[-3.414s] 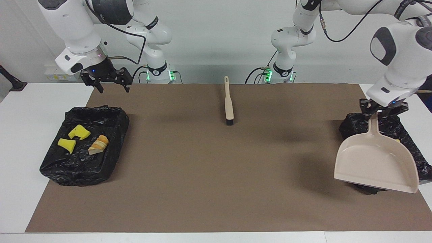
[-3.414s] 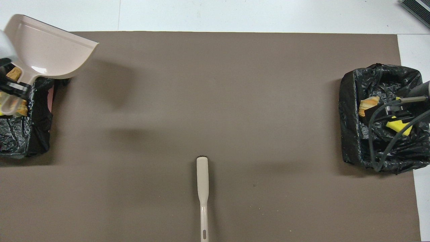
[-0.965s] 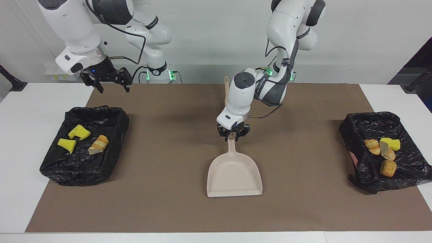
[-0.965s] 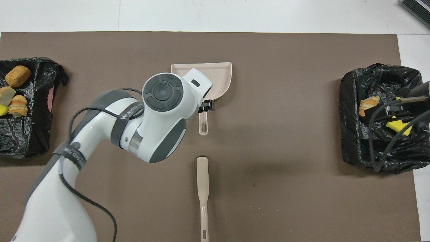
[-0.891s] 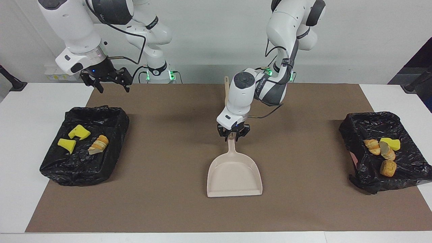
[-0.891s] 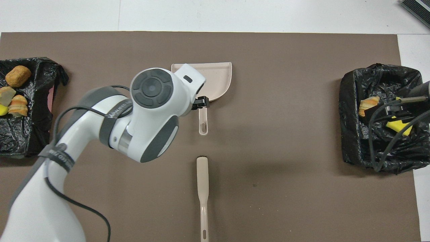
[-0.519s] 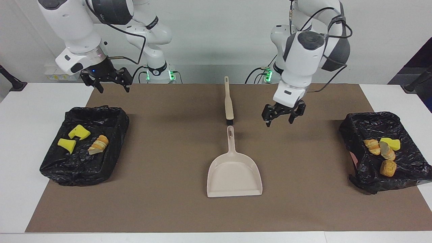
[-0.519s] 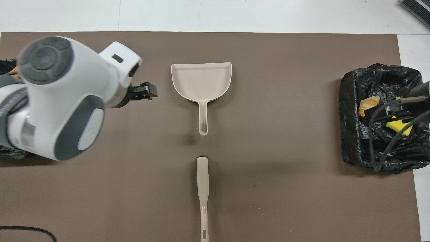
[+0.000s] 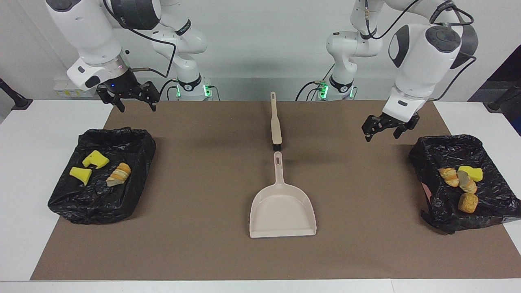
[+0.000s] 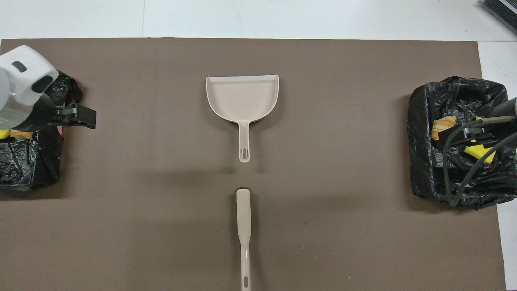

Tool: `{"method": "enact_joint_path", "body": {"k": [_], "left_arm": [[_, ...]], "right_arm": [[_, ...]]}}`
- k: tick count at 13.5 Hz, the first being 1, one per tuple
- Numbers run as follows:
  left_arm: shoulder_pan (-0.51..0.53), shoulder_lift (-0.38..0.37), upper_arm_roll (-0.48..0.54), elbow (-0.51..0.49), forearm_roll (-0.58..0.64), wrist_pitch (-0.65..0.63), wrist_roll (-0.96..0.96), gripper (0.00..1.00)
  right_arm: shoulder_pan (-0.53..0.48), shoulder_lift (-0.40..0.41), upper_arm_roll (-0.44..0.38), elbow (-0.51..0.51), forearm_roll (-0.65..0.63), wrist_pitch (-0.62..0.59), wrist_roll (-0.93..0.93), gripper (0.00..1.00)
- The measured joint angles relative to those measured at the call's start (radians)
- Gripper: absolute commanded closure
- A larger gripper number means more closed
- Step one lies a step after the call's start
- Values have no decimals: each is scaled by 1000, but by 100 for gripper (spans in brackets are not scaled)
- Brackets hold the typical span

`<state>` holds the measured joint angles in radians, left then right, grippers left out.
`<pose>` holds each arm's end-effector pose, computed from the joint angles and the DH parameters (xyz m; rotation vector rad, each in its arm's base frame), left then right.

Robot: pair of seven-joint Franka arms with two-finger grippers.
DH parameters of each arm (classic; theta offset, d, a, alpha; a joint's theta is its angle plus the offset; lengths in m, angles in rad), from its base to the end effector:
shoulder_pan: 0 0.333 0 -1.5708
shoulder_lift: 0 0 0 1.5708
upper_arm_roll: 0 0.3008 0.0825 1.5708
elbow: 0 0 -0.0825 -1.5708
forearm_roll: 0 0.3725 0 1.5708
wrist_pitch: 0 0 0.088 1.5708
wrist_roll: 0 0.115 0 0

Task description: Sweep and dump trash in bin

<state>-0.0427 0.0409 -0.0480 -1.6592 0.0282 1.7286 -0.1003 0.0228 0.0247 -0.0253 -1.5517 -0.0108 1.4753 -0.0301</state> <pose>0.5640 -0.0480 0.5516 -3.1181 -0.0088 -0.0482 0.5388 -0.0025 0.5888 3.1275 0.0424 -0.1585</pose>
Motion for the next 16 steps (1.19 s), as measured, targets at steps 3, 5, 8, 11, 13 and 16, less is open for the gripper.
{"method": "enact_joint_path", "body": {"k": [3, 5, 8, 11, 13, 16], "left_arm": [[31, -54, 0, 51, 0, -91, 31, 0], [31, -72, -4, 96, 0, -155, 30, 0], [31, -81, -10, 116, -3, -172, 30, 0], [31, -97, -9, 135, -19, -172, 29, 0], [31, -118, -9, 135, -26, -177, 29, 0], [31, -127, -9, 133, -29, -194, 29, 0]], "right_arm": [[0, 0, 0, 0, 0, 0, 0, 0], [0, 0, 0, 0, 0, 0, 0, 0], [0, 0, 0, 0, 0, 0, 0, 0], [0, 0, 0, 0, 0, 0, 0, 0], [0, 0, 0, 0, 0, 0, 0, 0], [0, 0, 0, 0, 0, 0, 0, 0]]}}
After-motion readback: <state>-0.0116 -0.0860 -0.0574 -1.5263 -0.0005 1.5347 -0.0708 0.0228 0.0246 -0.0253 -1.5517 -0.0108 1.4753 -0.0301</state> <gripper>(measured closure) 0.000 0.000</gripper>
